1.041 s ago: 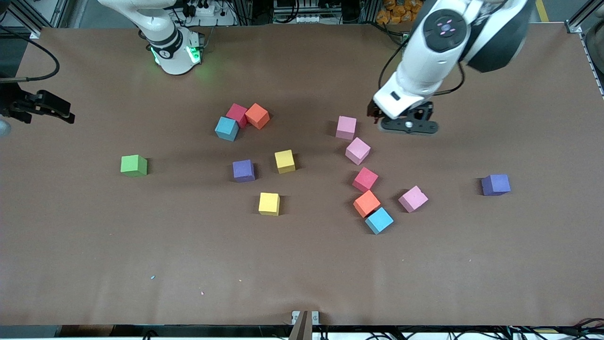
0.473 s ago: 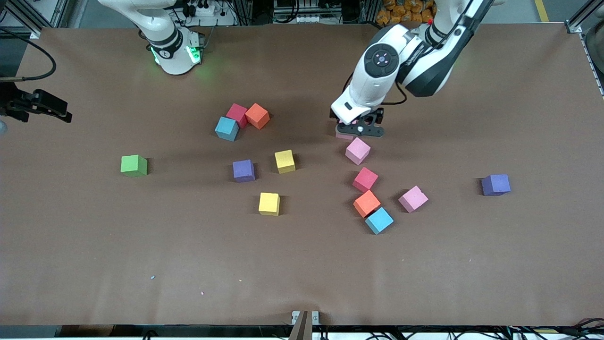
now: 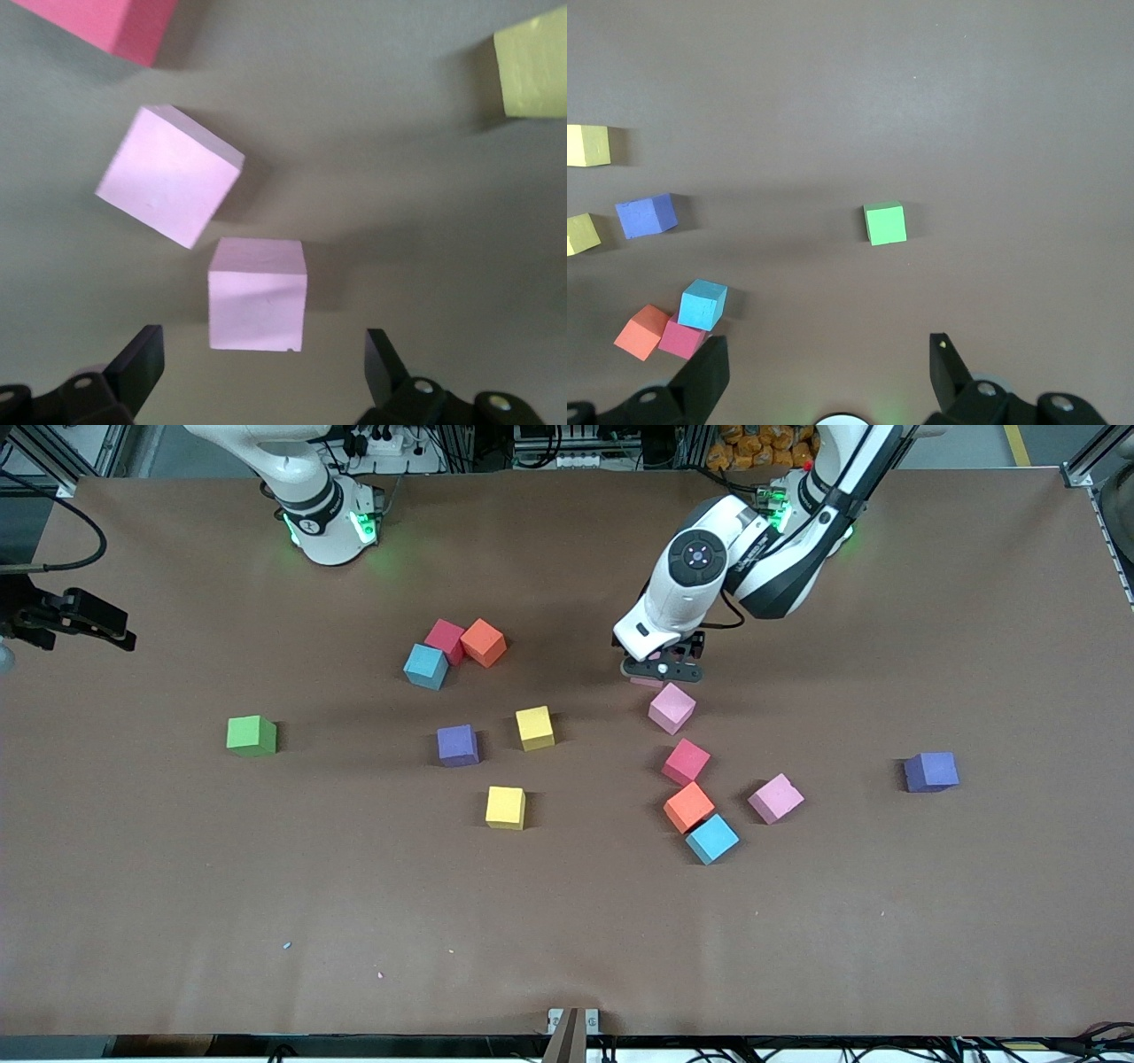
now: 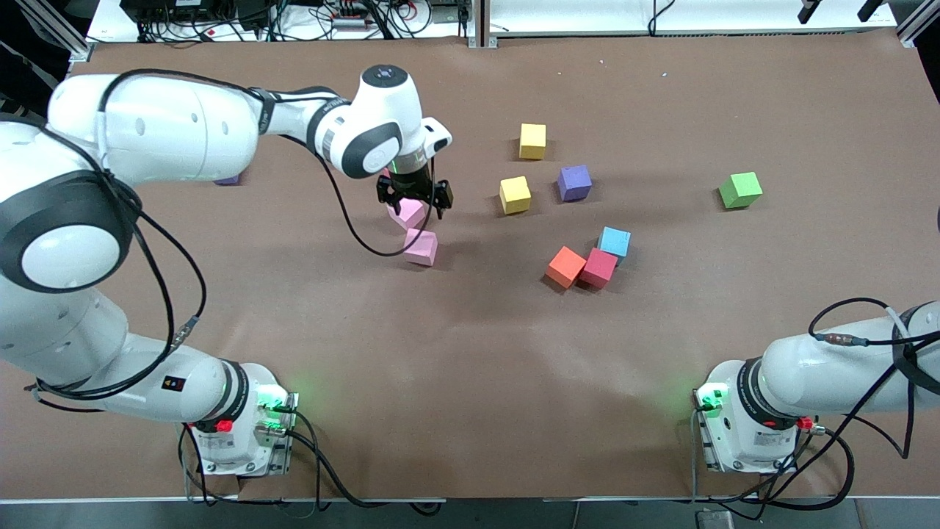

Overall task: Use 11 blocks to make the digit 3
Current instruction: 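Close the left gripper on the light pink cube and lift it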

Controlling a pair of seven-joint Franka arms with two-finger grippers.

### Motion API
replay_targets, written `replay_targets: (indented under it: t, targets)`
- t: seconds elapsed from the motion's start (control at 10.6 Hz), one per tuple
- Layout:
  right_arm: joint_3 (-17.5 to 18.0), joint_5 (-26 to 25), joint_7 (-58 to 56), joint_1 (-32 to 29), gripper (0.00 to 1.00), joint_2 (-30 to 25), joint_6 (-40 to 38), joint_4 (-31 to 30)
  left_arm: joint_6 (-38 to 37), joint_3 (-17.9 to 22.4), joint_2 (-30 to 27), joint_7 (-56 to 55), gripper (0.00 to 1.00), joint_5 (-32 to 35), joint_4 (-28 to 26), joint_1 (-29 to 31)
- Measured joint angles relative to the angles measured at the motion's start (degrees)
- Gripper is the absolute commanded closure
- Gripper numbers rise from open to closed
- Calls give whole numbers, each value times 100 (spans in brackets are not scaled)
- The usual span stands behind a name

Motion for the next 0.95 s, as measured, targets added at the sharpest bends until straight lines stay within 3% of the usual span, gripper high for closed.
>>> replay_targets:
  t: [0.95]
  targets:
    - [6, 1, -73, 1, 0, -26, 25, -57, 433, 5, 985, -789, 0, 983, -13, -127]
